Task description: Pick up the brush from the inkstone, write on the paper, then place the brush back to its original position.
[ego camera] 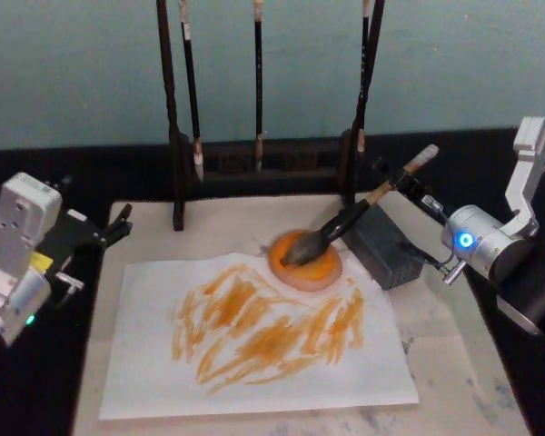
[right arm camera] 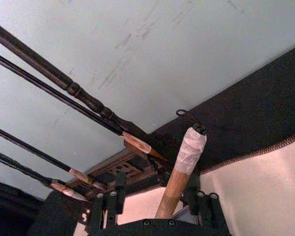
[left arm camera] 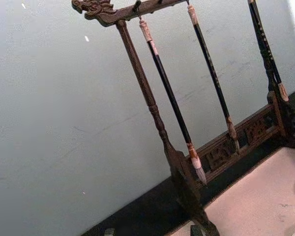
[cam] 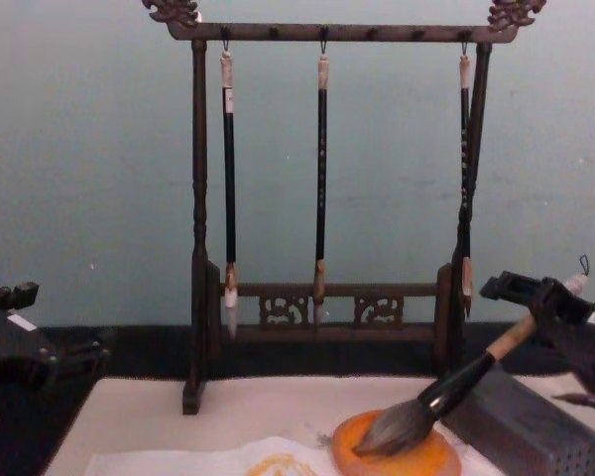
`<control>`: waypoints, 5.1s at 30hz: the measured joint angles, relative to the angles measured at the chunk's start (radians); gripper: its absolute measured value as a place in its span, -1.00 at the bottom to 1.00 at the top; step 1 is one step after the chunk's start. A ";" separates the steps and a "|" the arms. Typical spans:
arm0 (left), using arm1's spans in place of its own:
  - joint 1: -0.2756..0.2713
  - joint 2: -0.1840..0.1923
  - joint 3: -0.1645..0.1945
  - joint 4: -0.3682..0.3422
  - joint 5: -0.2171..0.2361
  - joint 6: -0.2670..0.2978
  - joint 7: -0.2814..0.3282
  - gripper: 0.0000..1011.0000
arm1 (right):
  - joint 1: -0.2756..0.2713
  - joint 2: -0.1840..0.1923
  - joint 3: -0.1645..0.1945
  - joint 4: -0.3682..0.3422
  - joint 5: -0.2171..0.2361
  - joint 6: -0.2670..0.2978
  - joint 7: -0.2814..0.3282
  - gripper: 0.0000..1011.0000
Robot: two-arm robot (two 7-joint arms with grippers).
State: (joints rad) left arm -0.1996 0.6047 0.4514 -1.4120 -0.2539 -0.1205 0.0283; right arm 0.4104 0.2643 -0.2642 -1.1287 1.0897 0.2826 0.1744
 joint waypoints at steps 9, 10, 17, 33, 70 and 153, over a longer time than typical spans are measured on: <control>0.000 0.000 0.000 0.000 0.000 0.000 0.000 0.98 | 0.000 0.000 0.001 -0.001 0.000 0.001 0.000 0.00; 0.000 0.000 0.000 0.000 0.000 0.000 0.000 0.98 | 0.000 0.000 0.001 -0.001 0.000 0.001 0.000 -0.12; 0.000 0.000 0.000 0.000 0.000 0.000 0.000 0.98 | 0.000 0.000 0.001 -0.001 -0.001 0.002 0.000 -0.55; 0.000 0.000 0.000 0.000 0.000 0.000 0.000 0.98 | 0.000 0.000 0.001 -0.001 -0.001 0.002 0.000 -0.67; 0.000 0.000 0.000 0.000 0.000 0.000 0.000 0.98 | -0.012 0.127 -0.140 -0.214 -0.108 -0.130 0.112 -0.67; 0.000 0.000 0.000 0.000 0.000 0.000 0.000 0.98 | -0.045 0.030 -0.320 -0.184 -0.903 -0.601 0.220 -0.67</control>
State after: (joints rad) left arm -0.1995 0.6047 0.4514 -1.4120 -0.2539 -0.1205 0.0283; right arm 0.3651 0.2941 -0.5844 -1.3131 0.1872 -0.3184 0.3945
